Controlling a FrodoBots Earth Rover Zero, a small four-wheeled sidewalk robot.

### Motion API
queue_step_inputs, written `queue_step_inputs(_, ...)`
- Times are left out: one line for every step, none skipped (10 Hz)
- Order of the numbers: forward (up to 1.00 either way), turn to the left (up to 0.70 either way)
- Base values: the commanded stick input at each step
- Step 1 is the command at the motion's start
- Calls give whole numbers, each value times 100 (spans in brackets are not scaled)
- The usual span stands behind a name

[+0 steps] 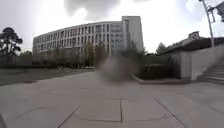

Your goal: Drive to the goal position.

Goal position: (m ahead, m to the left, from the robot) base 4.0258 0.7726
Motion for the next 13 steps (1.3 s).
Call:
queue_step_inputs(70,0)
queue_step_inputs(70,0)
queue_step_inputs(70,0)
queue_step_inputs(70,0)
queue_step_inputs(70,-5)
queue_step_inputs(70,-17)
queue_step_inputs(70,-25)
queue_step_inputs(70,-27)
queue_step_inputs(70,-25)
queue_step_inputs(70,1)
queue_step_inputs(70,2)
queue_step_inputs(70,0)
queue_step_inputs(70,0)
